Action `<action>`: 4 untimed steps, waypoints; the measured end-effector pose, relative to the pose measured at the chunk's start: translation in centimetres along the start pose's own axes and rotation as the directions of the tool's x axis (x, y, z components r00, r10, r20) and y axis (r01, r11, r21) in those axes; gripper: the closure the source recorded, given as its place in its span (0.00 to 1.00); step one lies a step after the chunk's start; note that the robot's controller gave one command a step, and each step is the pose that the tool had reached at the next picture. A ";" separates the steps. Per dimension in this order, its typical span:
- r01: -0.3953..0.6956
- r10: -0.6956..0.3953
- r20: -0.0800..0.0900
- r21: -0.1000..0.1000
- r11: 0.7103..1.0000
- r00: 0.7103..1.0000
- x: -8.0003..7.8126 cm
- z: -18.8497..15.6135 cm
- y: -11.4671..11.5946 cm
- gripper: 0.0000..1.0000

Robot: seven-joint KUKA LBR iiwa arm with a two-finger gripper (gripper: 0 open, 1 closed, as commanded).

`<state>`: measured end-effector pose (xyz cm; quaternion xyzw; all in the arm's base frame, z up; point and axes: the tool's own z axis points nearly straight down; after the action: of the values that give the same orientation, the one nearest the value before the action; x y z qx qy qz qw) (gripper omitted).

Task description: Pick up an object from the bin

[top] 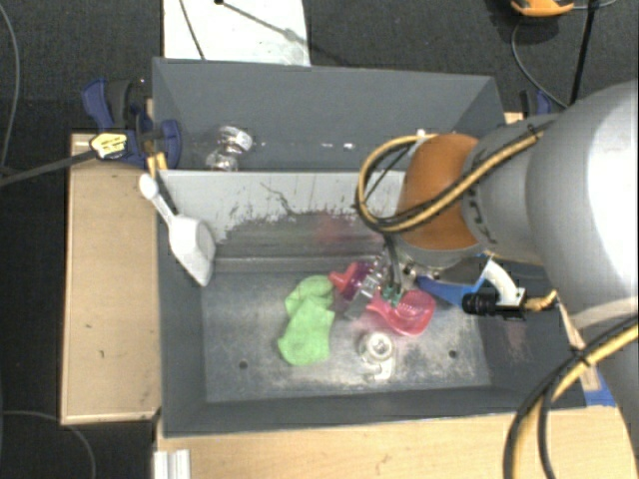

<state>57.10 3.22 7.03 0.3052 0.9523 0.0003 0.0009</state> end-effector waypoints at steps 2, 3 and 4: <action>0.001 -0.001 0.000 0.000 1.000 1.000 0.0 -0.2 0.0 1.00; 0.002 -0.002 -0.002 0.001 1.000 1.000 0.1 -0.8 -0.1 1.00; 0.002 -0.002 -0.001 0.000 1.000 1.000 0.0 -1.5 0.0 1.00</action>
Offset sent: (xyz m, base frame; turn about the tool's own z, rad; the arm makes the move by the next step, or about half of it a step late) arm 0.0000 0.0000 0.0115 0.0000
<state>57.05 3.21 8.56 0.3042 0.9526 0.0002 0.0004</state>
